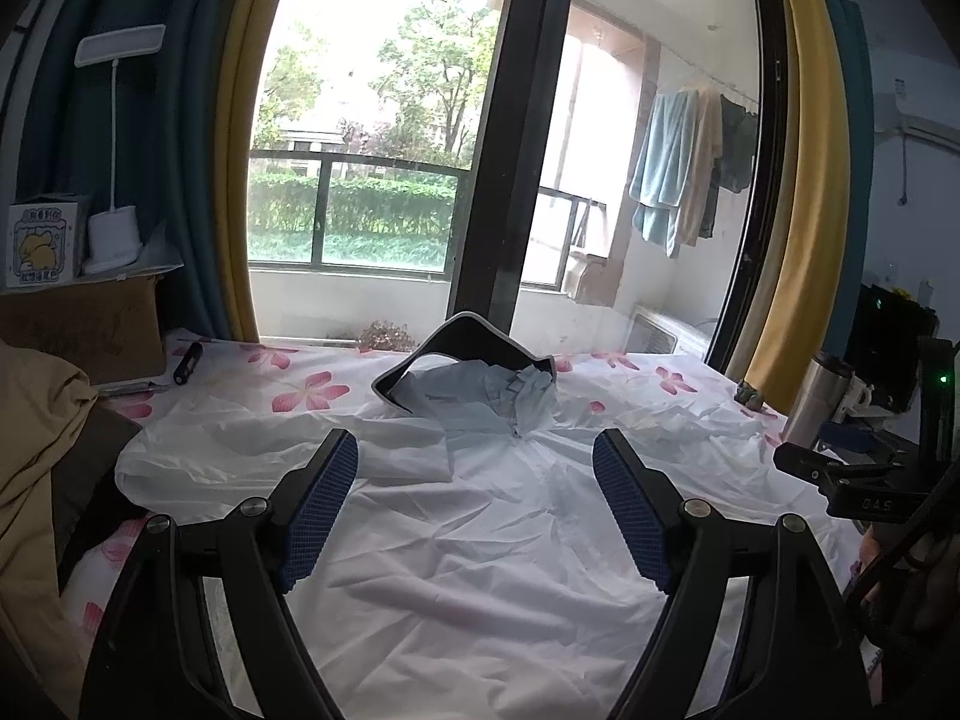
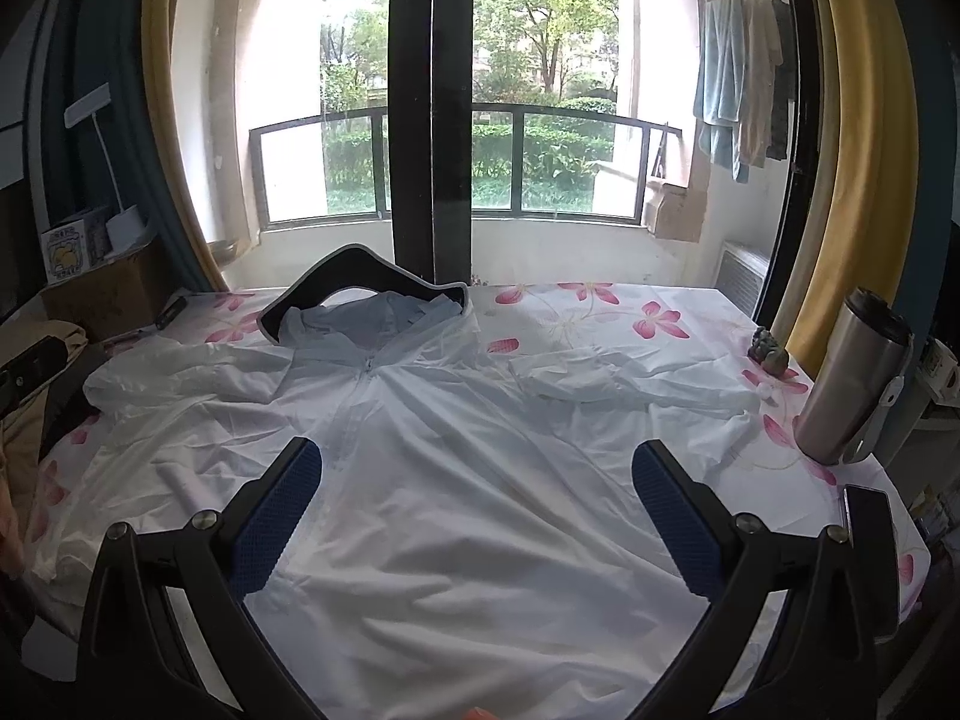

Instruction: Fold large clothes

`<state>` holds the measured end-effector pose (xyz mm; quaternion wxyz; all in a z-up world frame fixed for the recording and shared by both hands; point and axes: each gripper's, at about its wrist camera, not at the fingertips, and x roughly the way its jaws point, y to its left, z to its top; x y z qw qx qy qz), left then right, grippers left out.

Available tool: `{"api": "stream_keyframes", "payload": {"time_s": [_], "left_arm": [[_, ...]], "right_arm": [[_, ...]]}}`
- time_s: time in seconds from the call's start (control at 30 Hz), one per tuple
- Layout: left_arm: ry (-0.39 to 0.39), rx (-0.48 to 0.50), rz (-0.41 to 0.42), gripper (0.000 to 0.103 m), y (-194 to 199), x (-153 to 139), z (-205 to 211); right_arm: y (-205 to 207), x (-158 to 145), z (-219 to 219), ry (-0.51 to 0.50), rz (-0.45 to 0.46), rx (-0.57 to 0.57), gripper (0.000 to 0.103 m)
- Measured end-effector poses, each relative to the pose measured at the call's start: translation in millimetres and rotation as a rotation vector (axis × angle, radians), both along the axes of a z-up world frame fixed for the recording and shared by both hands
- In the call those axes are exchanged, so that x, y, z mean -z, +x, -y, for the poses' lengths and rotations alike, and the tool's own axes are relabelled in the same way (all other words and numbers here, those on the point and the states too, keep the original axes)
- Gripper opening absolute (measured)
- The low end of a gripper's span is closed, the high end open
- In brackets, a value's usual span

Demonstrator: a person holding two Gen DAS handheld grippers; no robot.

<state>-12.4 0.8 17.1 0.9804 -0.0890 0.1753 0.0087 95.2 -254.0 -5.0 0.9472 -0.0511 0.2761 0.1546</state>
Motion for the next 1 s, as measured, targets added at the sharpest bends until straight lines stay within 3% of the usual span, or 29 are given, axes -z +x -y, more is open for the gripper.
{"api": "stream_keyframes", "payload": {"time_s": [1.0], "left_arm": [[-0.011, 0.009, -0.011, 0.083, 1.3, 3.2, 0.4]], "right_arm": [[3.1, 1.6, -2.2, -0.006, -0.011, -0.001, 0.102]]}}
